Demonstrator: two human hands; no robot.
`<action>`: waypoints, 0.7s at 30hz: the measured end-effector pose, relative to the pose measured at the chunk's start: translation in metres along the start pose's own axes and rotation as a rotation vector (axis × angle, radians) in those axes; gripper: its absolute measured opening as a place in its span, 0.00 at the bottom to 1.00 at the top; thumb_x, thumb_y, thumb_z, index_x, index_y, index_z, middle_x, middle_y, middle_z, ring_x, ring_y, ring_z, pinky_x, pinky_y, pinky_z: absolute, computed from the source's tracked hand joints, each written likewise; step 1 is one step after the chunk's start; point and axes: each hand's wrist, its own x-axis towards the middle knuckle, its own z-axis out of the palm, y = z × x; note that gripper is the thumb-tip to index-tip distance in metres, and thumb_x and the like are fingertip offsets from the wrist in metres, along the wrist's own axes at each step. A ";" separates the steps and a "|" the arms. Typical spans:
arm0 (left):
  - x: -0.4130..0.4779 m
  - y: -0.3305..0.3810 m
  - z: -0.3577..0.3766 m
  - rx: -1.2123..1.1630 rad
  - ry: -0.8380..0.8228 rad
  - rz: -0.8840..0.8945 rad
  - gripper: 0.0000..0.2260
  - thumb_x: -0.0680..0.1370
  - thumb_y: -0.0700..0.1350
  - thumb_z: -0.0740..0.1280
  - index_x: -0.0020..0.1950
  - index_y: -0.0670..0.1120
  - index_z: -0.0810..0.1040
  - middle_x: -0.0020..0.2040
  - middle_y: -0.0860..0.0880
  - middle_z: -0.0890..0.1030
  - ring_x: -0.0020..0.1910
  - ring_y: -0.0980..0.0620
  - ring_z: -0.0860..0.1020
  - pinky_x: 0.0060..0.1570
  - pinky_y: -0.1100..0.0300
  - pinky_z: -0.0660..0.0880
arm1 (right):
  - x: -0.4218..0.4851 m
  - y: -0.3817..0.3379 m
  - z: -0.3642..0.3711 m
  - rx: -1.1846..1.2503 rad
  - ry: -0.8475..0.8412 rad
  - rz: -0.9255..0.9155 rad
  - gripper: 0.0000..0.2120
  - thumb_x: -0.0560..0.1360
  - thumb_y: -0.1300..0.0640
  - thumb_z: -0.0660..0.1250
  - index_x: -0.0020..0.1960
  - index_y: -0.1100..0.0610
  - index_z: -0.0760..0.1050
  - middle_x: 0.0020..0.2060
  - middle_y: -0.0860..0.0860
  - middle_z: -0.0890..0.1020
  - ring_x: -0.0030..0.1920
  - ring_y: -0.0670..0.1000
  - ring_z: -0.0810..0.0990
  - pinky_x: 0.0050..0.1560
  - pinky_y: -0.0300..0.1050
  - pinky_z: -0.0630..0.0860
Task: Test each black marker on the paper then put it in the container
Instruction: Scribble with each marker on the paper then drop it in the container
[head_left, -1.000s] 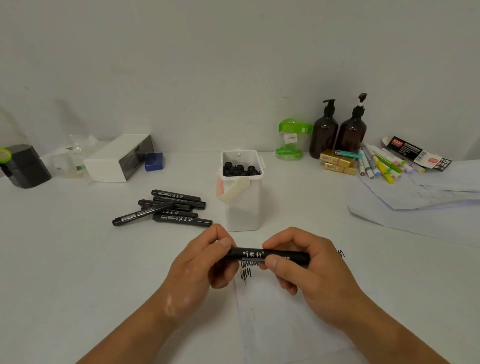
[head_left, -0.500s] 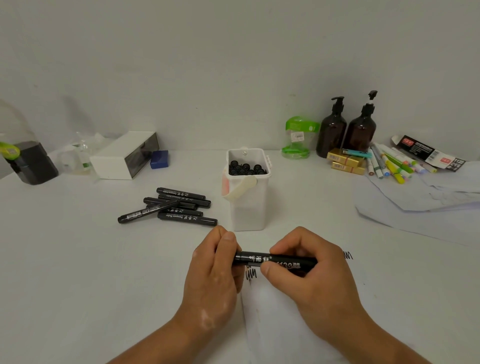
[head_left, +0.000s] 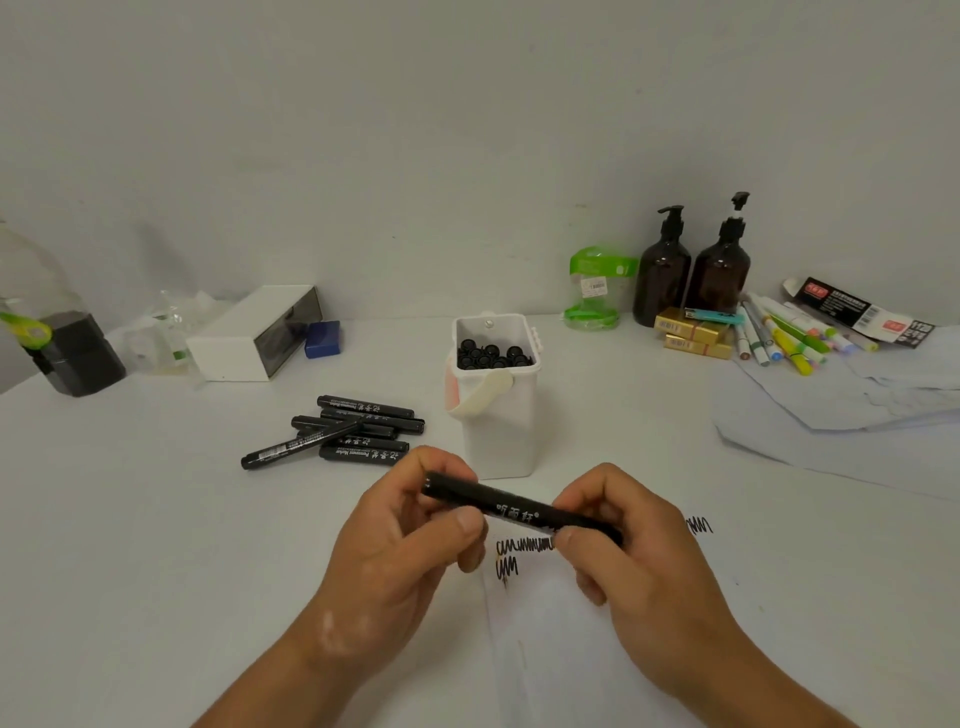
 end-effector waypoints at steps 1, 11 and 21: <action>0.000 -0.001 0.000 -0.005 -0.005 0.006 0.12 0.68 0.40 0.74 0.50 0.42 0.79 0.35 0.47 0.71 0.34 0.48 0.72 0.37 0.57 0.74 | 0.001 0.000 0.000 0.003 0.004 0.012 0.03 0.68 0.52 0.68 0.42 0.48 0.78 0.30 0.45 0.80 0.31 0.46 0.74 0.36 0.42 0.70; 0.001 -0.002 0.002 0.364 -0.022 -0.021 0.14 0.76 0.57 0.66 0.58 0.53 0.81 0.46 0.44 0.86 0.45 0.47 0.82 0.48 0.59 0.77 | -0.001 0.003 0.003 -0.157 -0.076 -0.060 0.10 0.66 0.38 0.70 0.40 0.42 0.83 0.34 0.44 0.85 0.34 0.42 0.80 0.39 0.36 0.76; -0.001 -0.005 -0.009 0.754 -0.236 -0.095 0.13 0.76 0.62 0.65 0.56 0.61 0.82 0.41 0.51 0.83 0.42 0.44 0.80 0.46 0.44 0.76 | 0.003 0.008 -0.010 0.001 -0.132 -0.008 0.07 0.71 0.47 0.71 0.50 0.42 0.82 0.32 0.47 0.81 0.31 0.45 0.76 0.35 0.37 0.75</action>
